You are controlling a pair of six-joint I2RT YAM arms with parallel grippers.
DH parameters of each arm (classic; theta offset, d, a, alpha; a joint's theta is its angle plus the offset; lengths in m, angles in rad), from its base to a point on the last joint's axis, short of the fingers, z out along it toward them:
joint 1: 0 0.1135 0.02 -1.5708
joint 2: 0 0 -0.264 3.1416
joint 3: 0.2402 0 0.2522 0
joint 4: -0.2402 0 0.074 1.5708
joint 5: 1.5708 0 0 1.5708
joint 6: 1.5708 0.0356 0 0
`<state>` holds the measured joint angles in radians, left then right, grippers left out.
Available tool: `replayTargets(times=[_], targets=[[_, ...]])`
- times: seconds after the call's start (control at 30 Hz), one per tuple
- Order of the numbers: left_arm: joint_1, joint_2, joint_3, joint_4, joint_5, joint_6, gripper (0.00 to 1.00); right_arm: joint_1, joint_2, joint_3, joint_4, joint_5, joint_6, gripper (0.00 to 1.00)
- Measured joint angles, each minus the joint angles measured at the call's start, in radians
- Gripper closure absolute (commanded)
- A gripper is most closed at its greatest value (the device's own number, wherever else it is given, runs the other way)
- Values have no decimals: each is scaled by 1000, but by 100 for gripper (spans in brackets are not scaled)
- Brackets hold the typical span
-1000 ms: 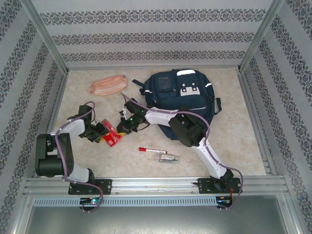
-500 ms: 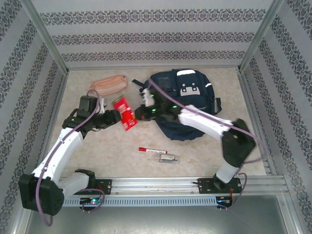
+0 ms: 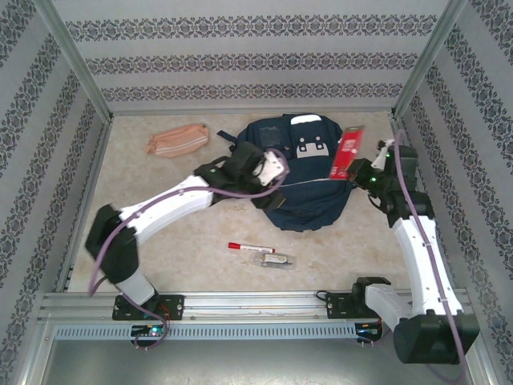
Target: Pack books, pencil case, and school supplies into a backpack
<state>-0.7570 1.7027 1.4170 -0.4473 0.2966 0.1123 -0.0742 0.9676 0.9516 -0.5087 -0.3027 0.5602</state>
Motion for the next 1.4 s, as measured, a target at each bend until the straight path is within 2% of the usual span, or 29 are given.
replayTargets(times=[0.17,0.3,0.37,0.43,0.47,0.53,0.6,0.67,1.0,1.17,1.4], targets=[[-9,215,145,-13,-41,143,34,-74,-62,-31,-45,0,-10,100],[-9,341,201,-40,-47,230,31,-81,-85,-38,-62,-2,-12,100],[-9,385,227,-61,-61,260,32,-81,-90,-38,-67,-8,-15,100],[-9,414,255,-67,-105,268,39,-81,-90,-38,-69,-23,-16,100],[-10,430,276,-72,-134,269,47,-81,-90,-38,-71,-35,-16,100],[-12,460,320,-90,-179,266,75,-81,-90,-39,-73,-61,-9,100],[-15,480,358,-111,-210,256,91,-81,-90,-44,-70,-92,12,100],[-14,482,370,-107,-229,248,100,-81,-90,-59,-69,-137,38,100],[-13,426,400,-129,-215,180,100,-81,-101,-130,-145,-352,167,100],[-12,331,439,-132,-239,147,100,-75,-160,-163,-196,-383,227,100],[-6,289,507,-168,-290,114,100,52,-174,-177,-190,-402,287,100]])
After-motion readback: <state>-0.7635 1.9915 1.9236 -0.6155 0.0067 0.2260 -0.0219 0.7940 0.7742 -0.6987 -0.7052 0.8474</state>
